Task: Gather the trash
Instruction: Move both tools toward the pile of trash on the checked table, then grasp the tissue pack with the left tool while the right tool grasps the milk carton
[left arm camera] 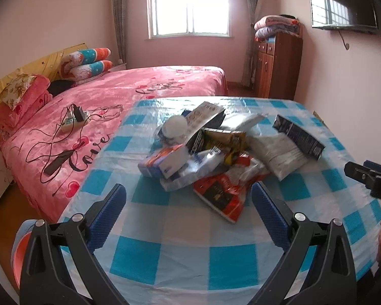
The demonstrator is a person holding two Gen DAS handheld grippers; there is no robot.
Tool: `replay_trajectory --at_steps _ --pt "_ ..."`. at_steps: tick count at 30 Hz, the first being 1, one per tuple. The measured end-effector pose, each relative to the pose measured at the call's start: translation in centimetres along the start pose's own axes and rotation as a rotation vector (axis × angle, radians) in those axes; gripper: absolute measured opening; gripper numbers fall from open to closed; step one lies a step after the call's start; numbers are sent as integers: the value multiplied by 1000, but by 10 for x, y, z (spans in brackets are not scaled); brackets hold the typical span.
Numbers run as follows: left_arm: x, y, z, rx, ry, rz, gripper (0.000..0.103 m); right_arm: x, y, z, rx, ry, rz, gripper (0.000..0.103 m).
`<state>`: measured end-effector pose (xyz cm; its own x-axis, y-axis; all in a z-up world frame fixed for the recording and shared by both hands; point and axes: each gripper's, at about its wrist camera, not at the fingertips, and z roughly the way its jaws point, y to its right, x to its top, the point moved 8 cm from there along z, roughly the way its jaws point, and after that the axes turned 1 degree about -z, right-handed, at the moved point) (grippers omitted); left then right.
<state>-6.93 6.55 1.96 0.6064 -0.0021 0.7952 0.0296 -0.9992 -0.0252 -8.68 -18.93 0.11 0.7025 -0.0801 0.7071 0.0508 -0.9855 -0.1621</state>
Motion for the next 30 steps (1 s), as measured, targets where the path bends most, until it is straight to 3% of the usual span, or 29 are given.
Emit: replay_trajectory --at_steps 8,12,14,16,21,23,27,30 --pt "4 -8 13 -15 -14 35 99 3 18 10 -17 -9 62 99" --pt "9 -18 25 -59 -47 8 99 12 29 13 -4 -6 77 98" --pt "11 -26 35 -104 -83 -31 99 19 33 16 20 -8 83 96" --pt "12 -35 46 -166 -133 -96 99 25 34 20 40 -17 89 77" --pt "17 -57 70 -288 -230 -339 99 46 34 43 107 -55 100 76" --pt "18 -57 81 -276 -255 -372 99 57 30 53 126 -68 77 76" --pt "22 -56 102 -207 -300 -400 99 75 27 78 131 -103 42 93" --pt "27 -57 115 -183 -323 -428 99 88 28 99 148 -130 48 93"
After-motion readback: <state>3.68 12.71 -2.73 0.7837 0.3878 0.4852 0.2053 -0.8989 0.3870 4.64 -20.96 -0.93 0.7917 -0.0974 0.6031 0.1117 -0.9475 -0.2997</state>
